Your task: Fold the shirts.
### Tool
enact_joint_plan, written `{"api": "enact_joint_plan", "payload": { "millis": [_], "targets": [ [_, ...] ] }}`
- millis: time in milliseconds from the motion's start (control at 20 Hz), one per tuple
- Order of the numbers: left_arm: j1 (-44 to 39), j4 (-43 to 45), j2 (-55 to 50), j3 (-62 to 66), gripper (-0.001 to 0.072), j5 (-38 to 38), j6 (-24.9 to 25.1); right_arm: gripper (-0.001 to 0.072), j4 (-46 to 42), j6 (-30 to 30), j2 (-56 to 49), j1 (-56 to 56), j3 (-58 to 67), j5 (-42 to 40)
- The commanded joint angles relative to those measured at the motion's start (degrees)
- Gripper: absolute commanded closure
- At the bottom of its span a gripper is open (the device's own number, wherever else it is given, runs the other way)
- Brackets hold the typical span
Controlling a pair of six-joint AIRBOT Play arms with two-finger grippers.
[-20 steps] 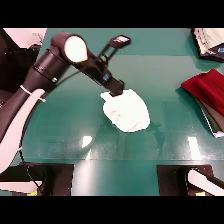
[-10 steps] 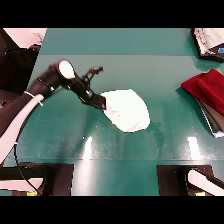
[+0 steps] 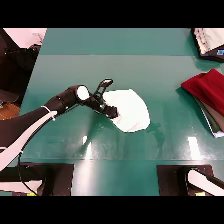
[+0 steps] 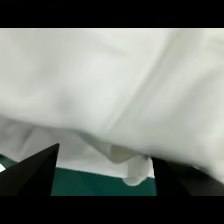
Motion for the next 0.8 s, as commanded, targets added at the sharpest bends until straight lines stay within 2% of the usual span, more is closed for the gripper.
{"api": "enact_joint_plan", "payload": {
  "millis": [0, 200, 350, 400, 450, 500, 600, 750],
  "targets": [
    [-1.7, -1.5, 0.0, -0.5, 0.0060, 4.3, 0.0, 0.0695, 0.0, 0.0, 0.0, 0.8, 0.0, 0.5],
    [-1.8, -4.5, 0.0, -0.5, 0.0059, 1.0, 0.1, 0.0696, -0.5, 0.0, 0.0, 3.9, 0.0, 0.3],
    [-1.8, -2.9, -0.1, -0.5, 0.0062, -1.3, 0.3, 0.0696, -0.5, 0.0, -0.3, 4.9, 0.0, 0.3],
    [-1.8, -2.6, -0.2, -0.5, 0.0215, -1.1, 0.0, 0.0696, -0.4, 0.0, -0.5, 5.0, 0.0, 0.3],
    [-1.8, -2.6, -0.2, -0.5, 0.0564, -0.9, 0.1, 0.0696, -0.4, 0.3, -0.4, 5.1, -0.1, 0.3],
    [-1.8, -2.6, -0.2, -0.5, 0.0682, -0.3, 0.0, 0.0696, -0.3, 0.3, -0.4, 5.1, -0.7, 0.3],
    [-0.7, -2.3, 0.9, -0.2, 0.0681, -1.4, -0.7, 0.0695, -0.3, 0.7, -0.4, 5.1, -3.7, 0.8],
    [3.9, 0.9, 7.9, -0.2, 0.0680, -3.3, -1.4, 0.0694, -0.3, 1.2, -0.3, 7.4, -13.8, 3.3]
  ]
}}
